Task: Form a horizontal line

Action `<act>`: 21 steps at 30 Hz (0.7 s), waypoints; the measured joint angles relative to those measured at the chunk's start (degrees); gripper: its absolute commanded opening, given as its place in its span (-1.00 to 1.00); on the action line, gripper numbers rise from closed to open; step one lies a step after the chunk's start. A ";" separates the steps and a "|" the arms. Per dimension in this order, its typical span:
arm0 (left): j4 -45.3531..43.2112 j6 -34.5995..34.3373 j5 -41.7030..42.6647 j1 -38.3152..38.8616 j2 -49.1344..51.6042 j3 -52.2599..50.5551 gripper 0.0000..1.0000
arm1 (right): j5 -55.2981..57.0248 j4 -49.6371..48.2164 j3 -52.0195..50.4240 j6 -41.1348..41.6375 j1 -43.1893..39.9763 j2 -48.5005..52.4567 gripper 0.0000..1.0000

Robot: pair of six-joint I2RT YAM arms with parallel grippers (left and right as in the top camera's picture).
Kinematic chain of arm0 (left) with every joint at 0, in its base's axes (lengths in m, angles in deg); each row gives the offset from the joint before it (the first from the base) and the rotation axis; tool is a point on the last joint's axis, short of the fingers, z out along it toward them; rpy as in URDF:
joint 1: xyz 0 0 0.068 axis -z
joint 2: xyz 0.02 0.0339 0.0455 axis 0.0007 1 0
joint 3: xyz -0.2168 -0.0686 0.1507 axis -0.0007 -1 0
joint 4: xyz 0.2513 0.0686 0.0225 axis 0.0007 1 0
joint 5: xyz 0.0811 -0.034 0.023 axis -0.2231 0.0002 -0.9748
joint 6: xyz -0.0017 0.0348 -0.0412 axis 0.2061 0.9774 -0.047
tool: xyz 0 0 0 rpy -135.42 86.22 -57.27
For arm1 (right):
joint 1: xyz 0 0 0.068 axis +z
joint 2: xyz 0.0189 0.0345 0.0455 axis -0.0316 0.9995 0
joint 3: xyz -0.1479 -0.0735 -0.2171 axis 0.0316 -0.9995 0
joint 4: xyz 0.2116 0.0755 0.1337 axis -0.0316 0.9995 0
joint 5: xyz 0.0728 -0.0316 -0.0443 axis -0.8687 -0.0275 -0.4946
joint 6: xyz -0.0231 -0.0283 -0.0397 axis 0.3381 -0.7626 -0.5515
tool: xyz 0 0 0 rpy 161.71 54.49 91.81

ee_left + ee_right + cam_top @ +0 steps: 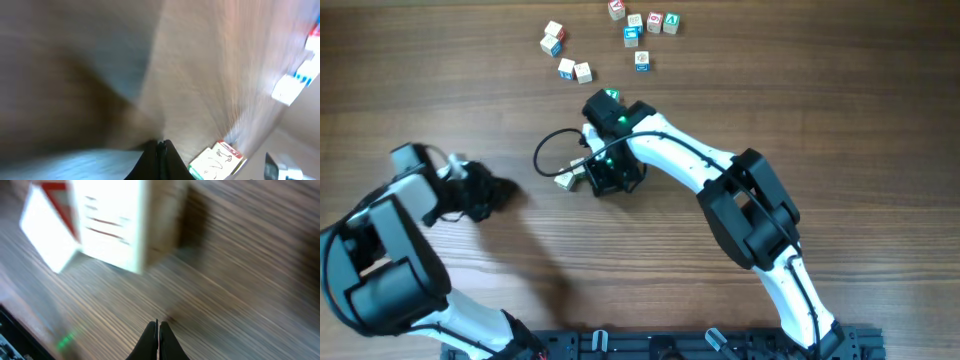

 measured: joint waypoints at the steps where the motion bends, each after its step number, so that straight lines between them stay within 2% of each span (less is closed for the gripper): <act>1: 0.63 0.00 0.00 -1.09 -0.04 0.00 -0.92 | -0.02 -0.79 0.00 0.00 0.39 0.00 -0.92; 5: 2.51 0.00 0.02 -4.04 -0.09 0.04 -0.92 | -0.09 -4.11 -0.02 0.42 1.77 0.00 -0.91; 13: 2.60 0.00 0.00 -4.11 -0.11 0.04 -0.92 | -0.20 -12.28 -0.07 1.46 2.12 0.00 -0.91; 21: 2.73 0.00 0.00 -4.11 -0.11 0.09 -0.92 | 0.26 -16.26 -0.07 1.51 2.12 0.00 -0.91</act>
